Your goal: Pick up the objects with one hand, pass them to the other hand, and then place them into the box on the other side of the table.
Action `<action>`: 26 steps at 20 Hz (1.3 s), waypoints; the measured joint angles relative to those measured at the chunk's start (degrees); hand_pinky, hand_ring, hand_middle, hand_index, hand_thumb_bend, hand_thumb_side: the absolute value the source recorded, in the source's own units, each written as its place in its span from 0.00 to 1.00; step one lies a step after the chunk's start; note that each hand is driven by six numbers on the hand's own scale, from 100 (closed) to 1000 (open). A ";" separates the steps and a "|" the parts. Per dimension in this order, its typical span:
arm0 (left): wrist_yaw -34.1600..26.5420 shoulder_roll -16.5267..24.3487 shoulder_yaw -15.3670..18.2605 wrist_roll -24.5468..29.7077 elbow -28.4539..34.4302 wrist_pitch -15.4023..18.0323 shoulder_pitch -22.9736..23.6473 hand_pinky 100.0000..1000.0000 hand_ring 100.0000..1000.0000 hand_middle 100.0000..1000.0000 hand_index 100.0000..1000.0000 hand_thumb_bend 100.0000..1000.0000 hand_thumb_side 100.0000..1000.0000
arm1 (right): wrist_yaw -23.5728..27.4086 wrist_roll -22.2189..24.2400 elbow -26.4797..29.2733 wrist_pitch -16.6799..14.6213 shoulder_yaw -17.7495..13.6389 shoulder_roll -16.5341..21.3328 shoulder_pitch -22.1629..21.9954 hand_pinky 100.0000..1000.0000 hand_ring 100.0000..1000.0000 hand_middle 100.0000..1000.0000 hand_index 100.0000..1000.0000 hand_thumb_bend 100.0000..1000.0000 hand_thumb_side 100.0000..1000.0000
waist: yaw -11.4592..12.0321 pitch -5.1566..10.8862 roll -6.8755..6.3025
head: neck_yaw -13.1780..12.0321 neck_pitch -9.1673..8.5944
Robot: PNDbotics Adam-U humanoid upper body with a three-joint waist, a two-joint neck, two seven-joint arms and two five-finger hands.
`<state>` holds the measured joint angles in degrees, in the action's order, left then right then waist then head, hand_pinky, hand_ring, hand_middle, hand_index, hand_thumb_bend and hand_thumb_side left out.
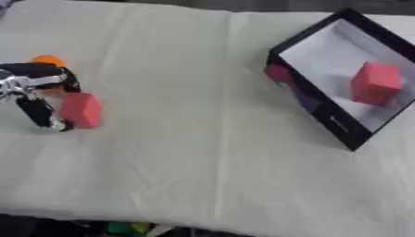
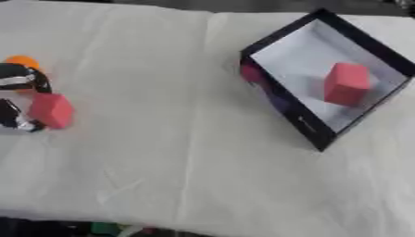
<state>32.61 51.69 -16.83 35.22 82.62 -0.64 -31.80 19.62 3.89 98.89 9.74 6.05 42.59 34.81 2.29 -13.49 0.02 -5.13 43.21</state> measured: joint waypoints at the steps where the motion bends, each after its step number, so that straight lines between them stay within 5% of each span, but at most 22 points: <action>1: -0.41 0.22 0.41 -0.25 0.86 -0.48 -0.03 0.80 0.74 0.62 0.55 0.33 0.00 | 0.05 0.02 0.00 -0.02 0.00 0.00 0.02 0.94 0.93 1.00 1.00 0.00 0.44 | 0.04 0.02 0.00 | 0.11 0.00; 11: -4.53 -0.37 2.96 -5.91 10.45 -6.86 -2.10 0.78 0.69 0.59 0.53 0.27 0.00 | 0.62 0.24 1.67 -0.21 0.07 0.00 1.20 0.93 0.93 1.00 1.00 0.00 0.42 | 0.24 0.20 0.00 | 1.04 -0.04; 18: -4.06 -8.13 2.80 -11.69 10.98 -11.07 -5.76 0.77 0.67 0.58 0.51 0.25 0.00 | -3.20 3.69 6.71 -1.64 2.75 -0.17 4.45 0.93 0.94 1.00 1.00 0.00 0.37 | 0.19 0.63 0.02 | 1.83 -0.06; 26: -0.76 -16.44 1.22 -17.00 9.44 -9.94 -7.79 0.77 0.66 0.58 0.51 0.22 0.00 | -10.96 9.58 8.50 -2.00 6.55 -2.90 8.13 0.94 0.95 1.00 1.00 0.00 0.34 | 0.25 0.69 0.03 | 2.71 -0.07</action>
<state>31.85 35.25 -15.61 18.22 92.05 -10.59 -39.58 8.66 13.46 107.39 7.75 12.60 39.69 42.95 2.54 -12.80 0.04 -2.42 43.14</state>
